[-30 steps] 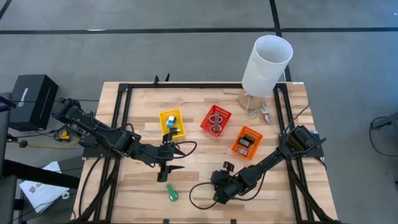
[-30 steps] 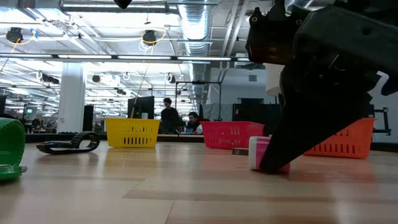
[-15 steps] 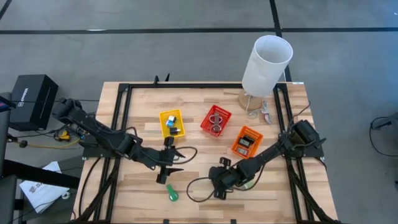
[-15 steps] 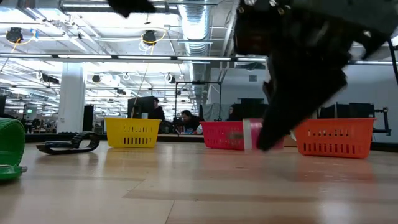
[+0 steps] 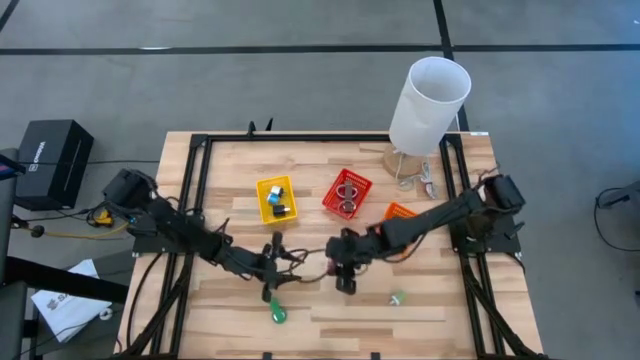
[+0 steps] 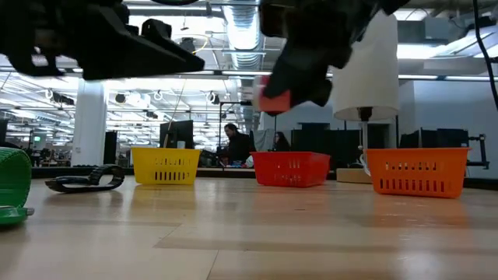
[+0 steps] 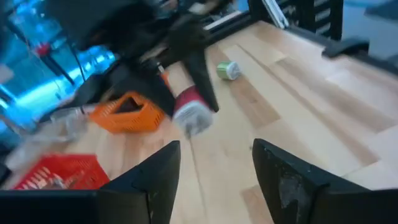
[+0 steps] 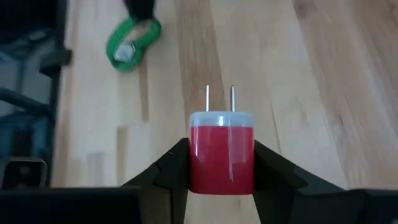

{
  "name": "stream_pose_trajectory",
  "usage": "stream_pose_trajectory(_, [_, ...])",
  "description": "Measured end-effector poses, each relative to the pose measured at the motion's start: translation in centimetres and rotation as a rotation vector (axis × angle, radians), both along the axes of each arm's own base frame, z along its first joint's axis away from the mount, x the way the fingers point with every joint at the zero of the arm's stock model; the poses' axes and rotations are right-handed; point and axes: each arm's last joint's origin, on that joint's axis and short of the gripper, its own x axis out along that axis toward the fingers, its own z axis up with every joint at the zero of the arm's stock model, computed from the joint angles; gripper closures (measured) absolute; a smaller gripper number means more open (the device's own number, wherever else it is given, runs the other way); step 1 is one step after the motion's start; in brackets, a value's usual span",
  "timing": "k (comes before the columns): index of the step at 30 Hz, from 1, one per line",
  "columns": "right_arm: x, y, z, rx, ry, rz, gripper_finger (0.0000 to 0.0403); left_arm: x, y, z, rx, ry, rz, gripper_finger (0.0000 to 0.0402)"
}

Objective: Pick & Place Office items
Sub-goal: Put the red adapter into the yellow basket

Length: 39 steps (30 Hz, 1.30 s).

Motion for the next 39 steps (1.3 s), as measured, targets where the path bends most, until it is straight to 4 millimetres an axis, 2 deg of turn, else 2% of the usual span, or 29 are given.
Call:
stream_pose_trajectory(8, [1.5, -2.9, 0.3, 0.179, -0.041, 0.044, 0.0278, 1.4, -0.5, -0.8, 0.305, -0.01, 0.0, 0.0159])
stream_pose_trajectory(12, [2.1, -3.6, 0.8, 0.234, -0.089, 0.069, 0.0278, 2.0, -0.6, -0.5, 0.438, -0.027, -0.012, 0.0142])
stream_pose_trajectory(18, [2.6, -4.2, 1.3, 0.282, -0.156, 0.085, 0.0278, 2.9, -0.4, 0.6, 0.527, -0.06, -0.013, 0.0135])
stream_pose_trajectory(29, [3.2, -5.3, 1.9, 0.292, -0.223, 0.068, 0.0277, 3.4, -0.3, 1.1, 0.551, -0.082, -0.018, 0.0158])
stream_pose_trajectory(39, [3.3, -5.4, 2.1, 0.295, -0.249, 0.07, 0.0263, 3.5, -0.3, 1.3, 0.542, -0.1, -0.01, 0.0231])
